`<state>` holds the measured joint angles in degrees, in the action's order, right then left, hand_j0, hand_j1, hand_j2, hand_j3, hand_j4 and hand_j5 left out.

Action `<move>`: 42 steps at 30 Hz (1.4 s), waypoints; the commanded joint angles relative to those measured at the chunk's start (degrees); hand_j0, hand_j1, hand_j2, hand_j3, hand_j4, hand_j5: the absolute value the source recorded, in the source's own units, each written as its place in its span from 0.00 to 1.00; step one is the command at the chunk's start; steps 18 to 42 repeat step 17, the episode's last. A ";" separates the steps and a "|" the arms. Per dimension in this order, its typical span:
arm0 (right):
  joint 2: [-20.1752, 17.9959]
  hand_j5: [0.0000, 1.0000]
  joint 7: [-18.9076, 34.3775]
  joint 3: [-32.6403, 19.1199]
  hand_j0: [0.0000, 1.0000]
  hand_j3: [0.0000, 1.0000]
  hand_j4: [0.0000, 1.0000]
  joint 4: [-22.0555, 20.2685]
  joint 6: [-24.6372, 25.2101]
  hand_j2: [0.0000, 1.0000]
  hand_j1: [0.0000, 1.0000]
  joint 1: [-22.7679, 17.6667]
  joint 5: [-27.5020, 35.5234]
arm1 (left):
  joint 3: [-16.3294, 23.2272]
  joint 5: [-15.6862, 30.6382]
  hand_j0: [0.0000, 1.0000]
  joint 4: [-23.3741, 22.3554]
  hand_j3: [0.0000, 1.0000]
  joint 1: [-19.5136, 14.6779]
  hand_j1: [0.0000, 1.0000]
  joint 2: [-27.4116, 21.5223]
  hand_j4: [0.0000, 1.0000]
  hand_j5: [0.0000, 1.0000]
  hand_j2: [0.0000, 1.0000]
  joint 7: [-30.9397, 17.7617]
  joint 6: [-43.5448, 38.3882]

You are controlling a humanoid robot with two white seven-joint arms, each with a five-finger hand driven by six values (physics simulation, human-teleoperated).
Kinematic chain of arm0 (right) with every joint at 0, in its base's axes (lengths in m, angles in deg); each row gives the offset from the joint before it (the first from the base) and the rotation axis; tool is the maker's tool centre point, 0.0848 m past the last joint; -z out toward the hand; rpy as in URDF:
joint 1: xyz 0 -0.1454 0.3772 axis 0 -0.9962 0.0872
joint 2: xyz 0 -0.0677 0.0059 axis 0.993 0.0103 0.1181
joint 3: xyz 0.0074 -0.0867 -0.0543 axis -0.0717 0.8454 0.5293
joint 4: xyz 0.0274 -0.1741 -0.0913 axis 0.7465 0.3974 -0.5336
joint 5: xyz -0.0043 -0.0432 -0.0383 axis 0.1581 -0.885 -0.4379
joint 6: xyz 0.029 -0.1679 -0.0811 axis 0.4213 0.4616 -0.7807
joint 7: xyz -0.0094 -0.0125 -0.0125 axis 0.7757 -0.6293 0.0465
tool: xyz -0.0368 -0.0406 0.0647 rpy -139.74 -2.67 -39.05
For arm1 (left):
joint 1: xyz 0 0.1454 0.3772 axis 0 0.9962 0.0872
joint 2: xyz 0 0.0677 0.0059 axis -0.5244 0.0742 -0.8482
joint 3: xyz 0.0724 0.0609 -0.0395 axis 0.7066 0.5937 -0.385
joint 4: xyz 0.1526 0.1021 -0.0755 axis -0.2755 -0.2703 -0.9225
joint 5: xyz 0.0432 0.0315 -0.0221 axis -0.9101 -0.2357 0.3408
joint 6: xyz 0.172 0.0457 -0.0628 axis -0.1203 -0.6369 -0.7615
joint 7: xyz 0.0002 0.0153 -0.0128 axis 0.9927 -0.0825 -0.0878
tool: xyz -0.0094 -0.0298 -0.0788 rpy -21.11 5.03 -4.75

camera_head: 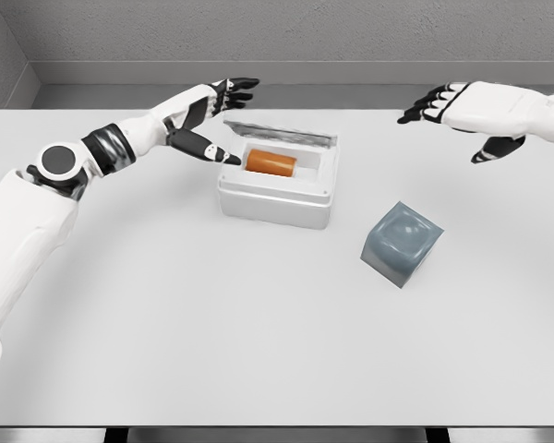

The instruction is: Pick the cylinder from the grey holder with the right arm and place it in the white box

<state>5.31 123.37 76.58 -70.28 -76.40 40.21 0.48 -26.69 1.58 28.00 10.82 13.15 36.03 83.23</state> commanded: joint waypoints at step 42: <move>0.68 1.00 -0.03 0.46 1.00 1.00 1.00 -0.64 0.16 1.00 1.00 0.18 0.27 | -1.74 -0.53 1.00 -17.88 1.00 -0.53 1.00 -3.32 1.00 1.00 1.00 -0.06 6.82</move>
